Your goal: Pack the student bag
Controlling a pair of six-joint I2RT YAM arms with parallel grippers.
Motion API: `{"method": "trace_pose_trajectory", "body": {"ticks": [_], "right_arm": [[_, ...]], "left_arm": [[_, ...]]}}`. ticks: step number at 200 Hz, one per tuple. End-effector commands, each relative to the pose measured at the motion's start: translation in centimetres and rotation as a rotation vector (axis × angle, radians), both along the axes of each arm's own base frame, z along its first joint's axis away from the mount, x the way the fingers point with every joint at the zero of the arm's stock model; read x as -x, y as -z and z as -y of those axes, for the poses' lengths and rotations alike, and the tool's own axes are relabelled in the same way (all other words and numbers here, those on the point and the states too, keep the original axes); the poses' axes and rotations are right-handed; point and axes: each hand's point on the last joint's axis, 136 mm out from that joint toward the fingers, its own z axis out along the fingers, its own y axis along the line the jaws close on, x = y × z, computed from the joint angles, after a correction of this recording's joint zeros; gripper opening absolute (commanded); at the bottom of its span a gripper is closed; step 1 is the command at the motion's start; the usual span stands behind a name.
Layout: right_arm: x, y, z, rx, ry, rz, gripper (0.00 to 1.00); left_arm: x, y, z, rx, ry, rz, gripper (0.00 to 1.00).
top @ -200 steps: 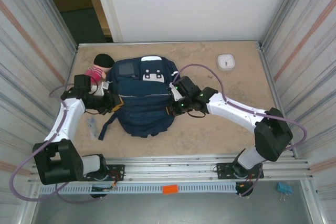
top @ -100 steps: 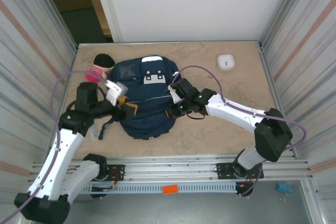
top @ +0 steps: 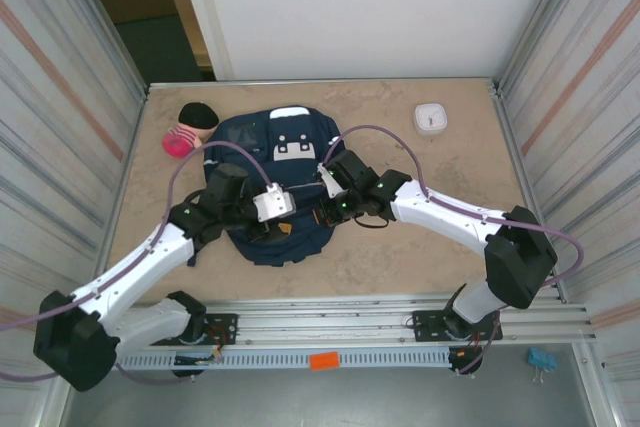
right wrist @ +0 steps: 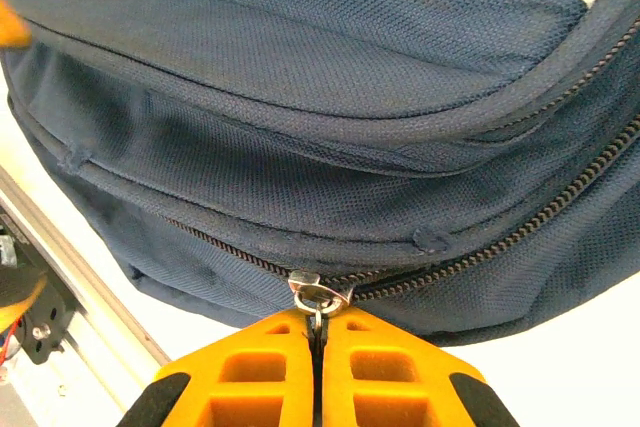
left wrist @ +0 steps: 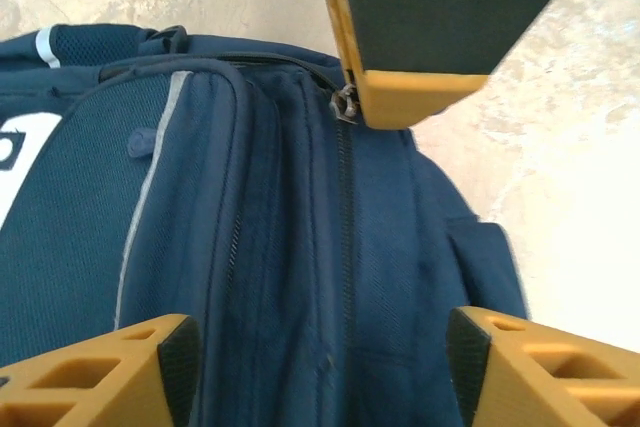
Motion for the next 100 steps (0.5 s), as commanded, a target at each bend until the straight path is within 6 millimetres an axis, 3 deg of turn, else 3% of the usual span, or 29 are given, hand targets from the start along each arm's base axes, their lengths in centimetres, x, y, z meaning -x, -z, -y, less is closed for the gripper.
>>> {"method": "trace_pose_trajectory", "body": {"ticks": [1, 22, 38, 58, 77, 100], "right_arm": [[0.6, -1.9, -0.8, -0.065, -0.02, 0.015, 0.0], [0.6, -1.9, -0.8, -0.066, -0.02, 0.015, 0.0], [0.5, -1.9, -0.7, -0.063, -0.013, 0.015, 0.0], [0.2, -1.4, 0.1, -0.028, 0.011, 0.011, 0.0], [-0.4, -0.6, 1.7, 0.009, 0.051, 0.002, 0.0], [-1.7, -0.1, 3.7, 0.02, 0.11, -0.011, 0.0]], "left_arm": [[-1.3, -0.3, 1.7, -0.003, 0.069, 0.089, 0.66], [-1.1, 1.2, 2.8, -0.041, 0.113, 0.068, 0.63], [-1.0, 2.2, 3.1, -0.068, 0.129, 0.037, 0.55], [-0.4, 2.7, 2.8, -0.087, 0.132, -0.006, 0.36], [0.0, 2.3, 2.2, -0.088, 0.129, -0.009, 0.07], [1.3, 1.4, 1.2, -0.049, 0.152, -0.028, 0.0]]}}
